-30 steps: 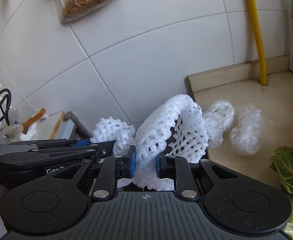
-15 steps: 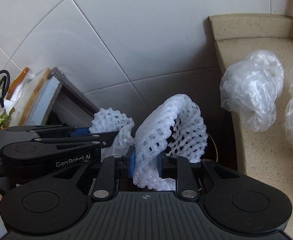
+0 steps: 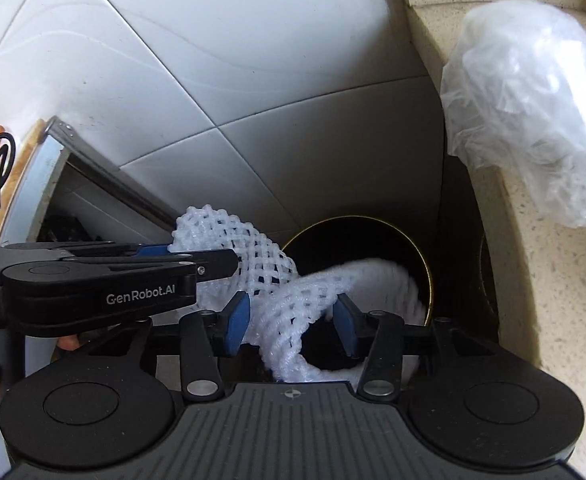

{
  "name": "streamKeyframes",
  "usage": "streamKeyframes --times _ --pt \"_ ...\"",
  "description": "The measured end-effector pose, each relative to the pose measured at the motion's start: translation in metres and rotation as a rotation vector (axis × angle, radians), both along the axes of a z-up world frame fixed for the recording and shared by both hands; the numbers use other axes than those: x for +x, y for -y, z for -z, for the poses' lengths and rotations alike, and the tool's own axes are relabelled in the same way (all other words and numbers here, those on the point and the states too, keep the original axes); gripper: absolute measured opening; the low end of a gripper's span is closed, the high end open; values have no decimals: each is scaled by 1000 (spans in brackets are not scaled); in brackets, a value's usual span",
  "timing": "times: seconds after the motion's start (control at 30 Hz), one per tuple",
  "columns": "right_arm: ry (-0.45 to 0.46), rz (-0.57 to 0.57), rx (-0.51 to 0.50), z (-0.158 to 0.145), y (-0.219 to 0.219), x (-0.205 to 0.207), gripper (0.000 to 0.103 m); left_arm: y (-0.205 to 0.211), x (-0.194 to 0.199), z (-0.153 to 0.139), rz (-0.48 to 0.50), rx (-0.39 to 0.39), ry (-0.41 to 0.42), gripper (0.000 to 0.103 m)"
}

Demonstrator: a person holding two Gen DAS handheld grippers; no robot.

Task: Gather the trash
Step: 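Open the right tool over the bin while the left tool releases its net, then move both tools back to the clear plastic bags on the counter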

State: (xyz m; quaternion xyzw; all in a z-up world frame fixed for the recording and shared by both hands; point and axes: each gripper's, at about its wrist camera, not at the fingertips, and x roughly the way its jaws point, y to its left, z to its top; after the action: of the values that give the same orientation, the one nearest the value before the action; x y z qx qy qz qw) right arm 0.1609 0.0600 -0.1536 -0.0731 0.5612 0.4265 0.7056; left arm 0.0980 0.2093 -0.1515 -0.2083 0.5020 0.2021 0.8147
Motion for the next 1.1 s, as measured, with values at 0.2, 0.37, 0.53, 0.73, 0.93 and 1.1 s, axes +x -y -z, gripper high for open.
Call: streamKeyframes --times 0.2,0.37,0.53,0.73,0.93,1.1 --pt "22 16 -36 8 -12 0 64 -7 8 4 -19 -22 -28 36" --pt "44 12 -45 9 -15 -7 63 -7 13 8 -5 -6 -83 37" --pt "57 33 -45 3 -9 -9 64 -11 11 6 -25 -74 -35 37" --pt "70 46 -25 -7 -4 -18 66 -6 20 13 -2 -89 -83 50" --pt "76 56 -8 -17 4 -22 67 9 25 12 16 38 -149 64" --pt "85 68 6 -25 9 -23 67 14 19 -5 25 41 -105 64"
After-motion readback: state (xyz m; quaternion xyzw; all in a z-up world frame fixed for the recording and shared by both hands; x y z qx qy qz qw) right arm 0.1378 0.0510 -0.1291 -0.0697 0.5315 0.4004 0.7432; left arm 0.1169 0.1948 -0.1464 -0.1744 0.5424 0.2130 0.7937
